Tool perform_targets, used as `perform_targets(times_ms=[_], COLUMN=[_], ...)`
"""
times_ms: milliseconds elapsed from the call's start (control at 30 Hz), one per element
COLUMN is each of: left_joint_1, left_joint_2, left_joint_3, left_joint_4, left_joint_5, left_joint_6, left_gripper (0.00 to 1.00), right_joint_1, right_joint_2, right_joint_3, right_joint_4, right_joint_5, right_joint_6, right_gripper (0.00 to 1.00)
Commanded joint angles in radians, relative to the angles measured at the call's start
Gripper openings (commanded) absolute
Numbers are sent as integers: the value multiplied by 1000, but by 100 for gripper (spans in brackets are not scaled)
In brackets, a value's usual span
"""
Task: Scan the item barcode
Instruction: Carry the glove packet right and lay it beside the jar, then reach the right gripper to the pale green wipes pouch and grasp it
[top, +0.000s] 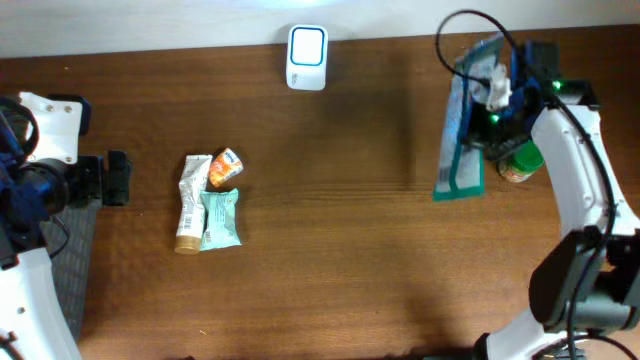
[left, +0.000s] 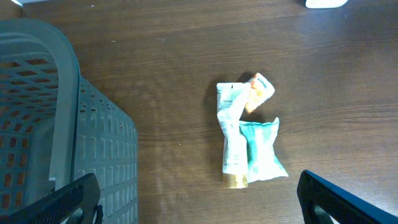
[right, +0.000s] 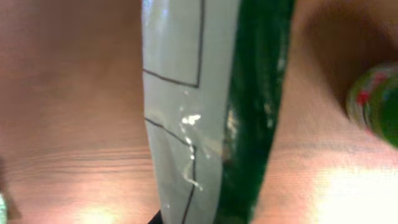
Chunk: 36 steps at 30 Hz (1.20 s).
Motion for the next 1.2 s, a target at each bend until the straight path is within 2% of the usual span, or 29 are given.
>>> perform_targets(times_ms=[0,67,100,167,267,300,400,567,600,800,900,1000,1167], left_joint_1=[3,3,3,3,3,3,2,3,3,3,3,3,3], left_joint_2=[-3,-3,-3,-3,-3,-3,-3,-3,-3,-3,-3,-3,-3], left_joint_3=[11,11,11,11,11,11,11,11,11,11,11,11,11], left_joint_4=[2,2,2,2,2,2,2,2,2,2,2,2,2], left_joint_5=[4,4,4,4,4,4,4,4,4,4,4,4,4], left_joint_6=[16,16,16,16,16,16,16,16,16,16,16,16,16], left_gripper=[99,99,99,99,99,99,99,99,99,99,99,99,99], right_joint_1=[-112,-192,-217,-231,-231,-229,-157,25,121,367,483,539,549], right_joint_2=[17,34,36,36,27,6,-67,-94,-94,-81,-2,39,42], right_joint_3=[-79,-82,-82,-82,-81,-65,108,197,197,197,197,197,197], right_joint_4=[15,10,3,-13,-19,-29,-180,-245,-238,-132,-62,-43,-58], right_joint_5=[44,70,69,70,16,-16,-42,-41,-43,-111,-112,-114,-115], right_joint_6=[12,12,12,11,10,-4,-61,-61,-60,-42,4,4,5], right_gripper=[4,4,15,60,87,98,98,99,98,99,97,97,97])
